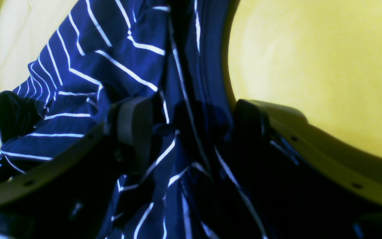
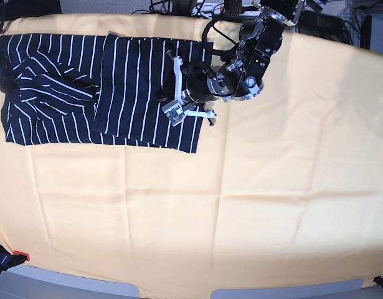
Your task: Fold the T-shirt properly
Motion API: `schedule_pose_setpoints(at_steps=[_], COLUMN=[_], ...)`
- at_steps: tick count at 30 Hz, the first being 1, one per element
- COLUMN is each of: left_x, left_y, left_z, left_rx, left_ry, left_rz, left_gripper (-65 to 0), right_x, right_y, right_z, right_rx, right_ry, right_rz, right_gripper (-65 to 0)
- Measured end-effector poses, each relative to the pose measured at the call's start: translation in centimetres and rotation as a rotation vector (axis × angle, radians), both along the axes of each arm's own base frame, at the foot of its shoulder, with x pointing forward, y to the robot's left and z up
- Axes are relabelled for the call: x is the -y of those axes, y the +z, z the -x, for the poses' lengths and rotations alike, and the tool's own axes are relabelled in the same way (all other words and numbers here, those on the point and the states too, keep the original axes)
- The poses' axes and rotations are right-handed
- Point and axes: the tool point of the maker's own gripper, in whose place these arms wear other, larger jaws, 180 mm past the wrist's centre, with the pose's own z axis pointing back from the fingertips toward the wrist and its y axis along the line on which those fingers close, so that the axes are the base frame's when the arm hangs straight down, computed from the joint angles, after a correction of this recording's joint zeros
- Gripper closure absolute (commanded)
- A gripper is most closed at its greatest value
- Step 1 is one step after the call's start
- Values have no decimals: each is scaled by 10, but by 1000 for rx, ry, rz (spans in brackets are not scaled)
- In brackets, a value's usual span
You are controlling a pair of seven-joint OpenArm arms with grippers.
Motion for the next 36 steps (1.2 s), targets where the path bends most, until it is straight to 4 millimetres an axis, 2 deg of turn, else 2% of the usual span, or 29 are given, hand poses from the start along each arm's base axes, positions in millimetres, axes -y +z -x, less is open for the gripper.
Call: schedule_pose_setpoints(at_steps=[7, 11, 14, 26, 28, 31, 32, 36], left_x=[-1, -1, -1, -1, -1, 1, 1, 1], left_y=[0, 0, 0, 0, 0, 2, 3, 4], left_z=[0, 0, 0, 0, 0, 0, 1, 0], left_rx=[0, -1, -1, 0, 1, -11, -17, -25], left_ry=[0, 0, -1, 0, 0, -3, -5, -8], left_rz=[-2, -2, -3, -2, -2, 11, 16, 23], left_gripper=[0, 0, 0, 0, 0, 0, 0, 0], right_x=[-16, -43, -53, -54, -54, -56, -56, -56], right_y=[-14, -14, -14, -14, -15, -22, -24, -24], right_z=[-20, -19, -13, -13, -12, -5, -3, -2], right_rx=[15, 1, -27, -27, -35, -80, -91, -91], right_ry=[12, 91, 134, 136, 138, 147, 152, 151], right_rz=[-107, -216, -254, -255, -254, -248, -245, -245], right_gripper=[-409, -409, -409, -394, -310, -61, 0, 0])
